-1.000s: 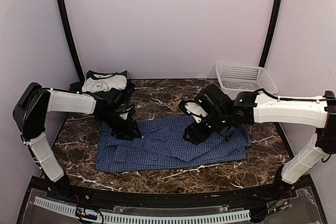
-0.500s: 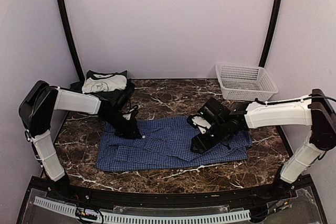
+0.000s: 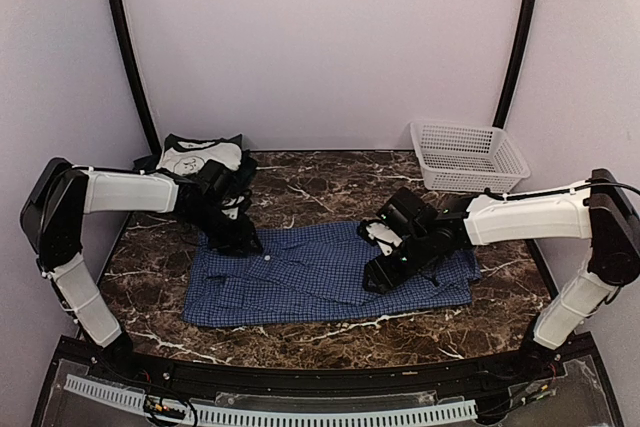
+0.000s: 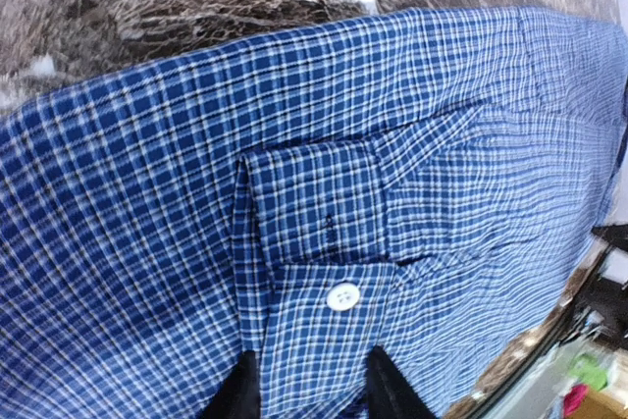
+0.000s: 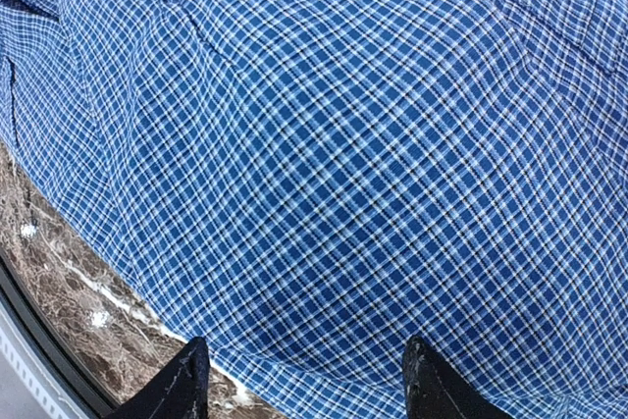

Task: Fold and stack the mixed laundry pile
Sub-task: Smooth out the rectangle-folded shirt at the center of the board, then rotate the rectangle-folded shirt at the center of the board, then pick up the rectangle-folded shirt from the center of the board.

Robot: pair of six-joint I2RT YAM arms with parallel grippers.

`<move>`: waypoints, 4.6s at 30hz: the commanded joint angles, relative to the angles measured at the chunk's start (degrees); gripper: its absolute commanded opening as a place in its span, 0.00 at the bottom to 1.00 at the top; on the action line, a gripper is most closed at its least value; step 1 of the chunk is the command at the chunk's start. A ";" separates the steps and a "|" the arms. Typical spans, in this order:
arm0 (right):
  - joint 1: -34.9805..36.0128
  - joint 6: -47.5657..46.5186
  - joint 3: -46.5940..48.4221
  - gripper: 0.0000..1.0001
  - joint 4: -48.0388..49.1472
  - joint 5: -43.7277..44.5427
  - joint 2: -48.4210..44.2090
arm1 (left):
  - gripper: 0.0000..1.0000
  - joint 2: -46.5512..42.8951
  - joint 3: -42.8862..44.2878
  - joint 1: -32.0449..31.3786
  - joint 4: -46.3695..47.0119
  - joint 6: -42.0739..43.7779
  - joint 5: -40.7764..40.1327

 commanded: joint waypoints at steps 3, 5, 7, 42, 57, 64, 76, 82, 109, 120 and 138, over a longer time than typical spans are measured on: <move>-0.48 3.41 -0.12 0.65 -1.64 1.38 -2.97 | 0.56 -2.28 4.35 0.21 -6.14 3.33 -8.14; -0.53 4.83 -0.87 0.65 -2.40 2.54 -4.00 | 0.57 -3.11 6.34 0.21 -6.90 4.45 -9.91; -1.08 5.86 -1.47 0.66 -2.37 3.13 -3.58 | 0.58 -2.36 7.88 0.03 -5.84 5.43 -10.89; -9.71 -10.20 50.77 0.69 -12.52 6.45 34.59 | 0.53 -23.08 -12.20 -1.80 -6.49 -4.36 -12.36; -11.06 0.96 24.73 0.66 -1.89 -2.99 19.70 | 0.52 -7.71 5.45 -3.82 -13.21 9.27 -20.95; -15.32 2.54 23.76 0.64 4.10 -8.18 26.60 | 0.52 -5.10 4.69 -4.87 -13.56 10.62 -21.12; -23.57 -1.98 38.32 0.64 -0.49 -8.14 38.06 | 0.50 0.99 4.11 -12.20 -15.81 11.81 -21.48; -24.16 -3.22 45.33 0.64 -2.85 -8.87 42.06 | 0.48 7.86 7.45 -17.12 -13.66 11.96 -13.96; -25.41 -14.77 54.49 0.68 -4.99 -3.72 43.18 | 0.45 20.88 24.73 -31.08 -9.08 8.26 -3.10; -28.43 -15.30 50.91 0.77 -8.31 -4.25 23.63 | 0.61 4.28 22.96 -26.45 -9.98 5.36 -8.01; -28.09 7.24 -1.47 0.94 3.68 -29.11 -20.70 | 0.99 -22.68 -13.20 -22.36 9.74 -13.51 -5.31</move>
